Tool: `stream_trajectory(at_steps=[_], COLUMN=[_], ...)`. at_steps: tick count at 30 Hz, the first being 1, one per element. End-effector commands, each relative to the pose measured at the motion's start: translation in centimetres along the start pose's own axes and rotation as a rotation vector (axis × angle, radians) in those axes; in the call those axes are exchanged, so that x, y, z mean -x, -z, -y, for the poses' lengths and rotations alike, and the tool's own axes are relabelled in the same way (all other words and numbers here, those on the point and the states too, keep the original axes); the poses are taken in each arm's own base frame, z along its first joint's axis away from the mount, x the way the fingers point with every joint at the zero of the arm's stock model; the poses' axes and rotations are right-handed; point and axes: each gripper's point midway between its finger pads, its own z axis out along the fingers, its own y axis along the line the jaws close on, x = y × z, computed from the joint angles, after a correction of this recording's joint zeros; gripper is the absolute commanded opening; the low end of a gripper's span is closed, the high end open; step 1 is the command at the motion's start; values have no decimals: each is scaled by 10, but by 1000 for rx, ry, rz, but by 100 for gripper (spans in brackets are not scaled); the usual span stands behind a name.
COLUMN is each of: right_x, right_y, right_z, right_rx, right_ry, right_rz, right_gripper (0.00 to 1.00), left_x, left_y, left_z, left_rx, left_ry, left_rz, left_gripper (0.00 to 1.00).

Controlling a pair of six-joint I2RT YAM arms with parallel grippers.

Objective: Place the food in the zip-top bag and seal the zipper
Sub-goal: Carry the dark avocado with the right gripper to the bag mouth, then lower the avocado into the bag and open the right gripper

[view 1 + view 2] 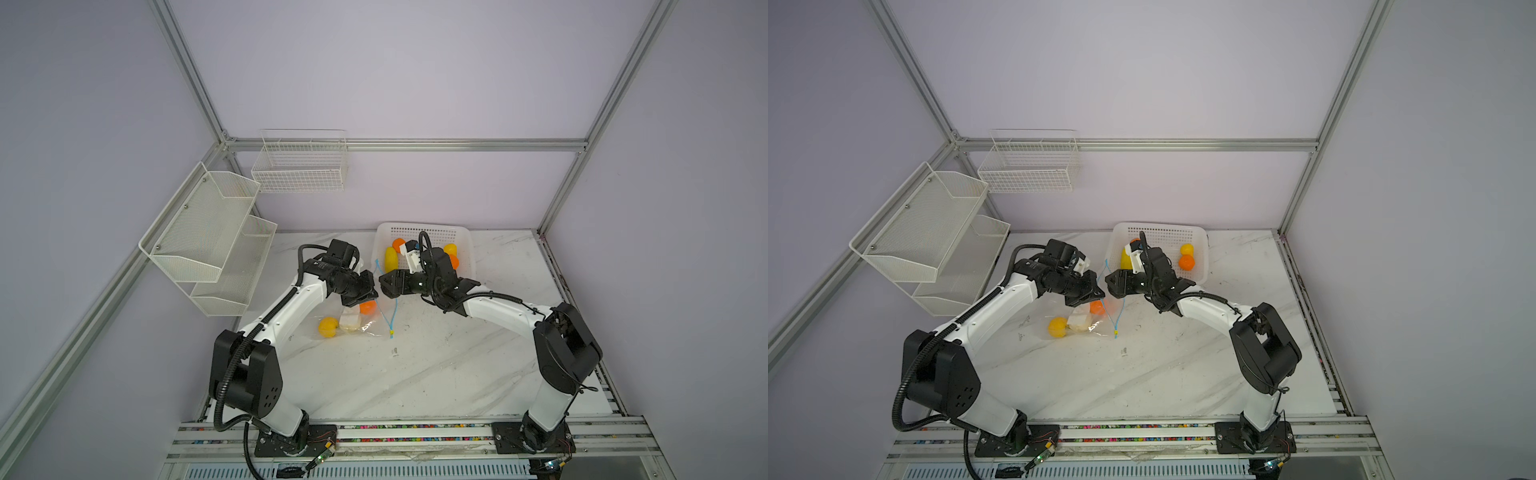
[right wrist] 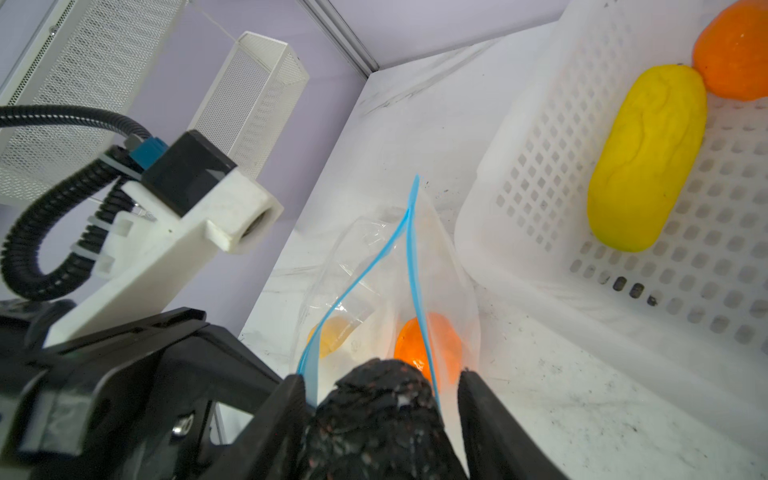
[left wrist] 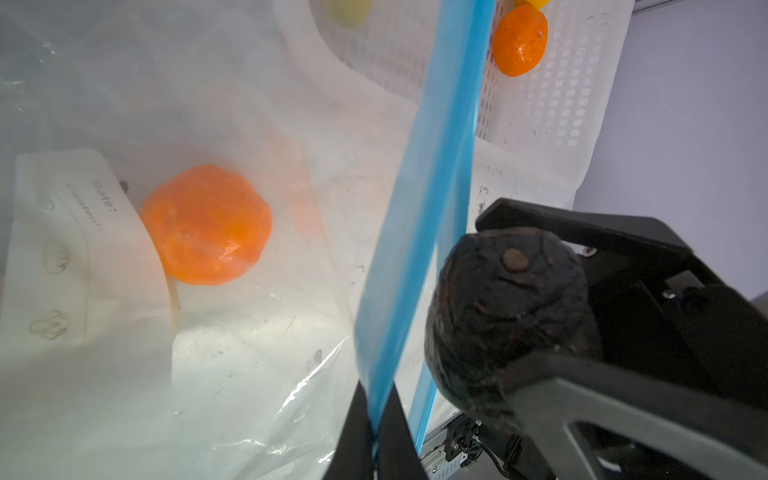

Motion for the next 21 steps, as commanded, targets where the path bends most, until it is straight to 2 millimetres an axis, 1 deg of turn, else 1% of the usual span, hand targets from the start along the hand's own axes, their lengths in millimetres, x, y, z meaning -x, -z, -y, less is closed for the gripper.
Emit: stream_trajectory(at_steps=[1, 6, 12, 16, 21], right_x=[5, -5, -6, -8, -9], right_y=[5, 2, 1, -3, -6], right_z=[-9, -2, 8, 11, 7], right_rx=[27, -21, -80, -91, -83], right_ry=[-5, 5, 21, 23, 30], right_rz=[30, 3, -4, -16, -29], right_gripper=[60, 60, 61, 63, 65], left_x=[11, 9, 9, 8, 5], left_y=[23, 22, 26, 27, 28], left_z=[24, 26, 28, 29, 25], left_rx=[-65, -72, -74, -77, -66], left_ry=[-53, -52, -56, -60, -53], left_rz=[70, 66, 77, 78, 83], left_gripper=[0, 0, 0, 0, 0])
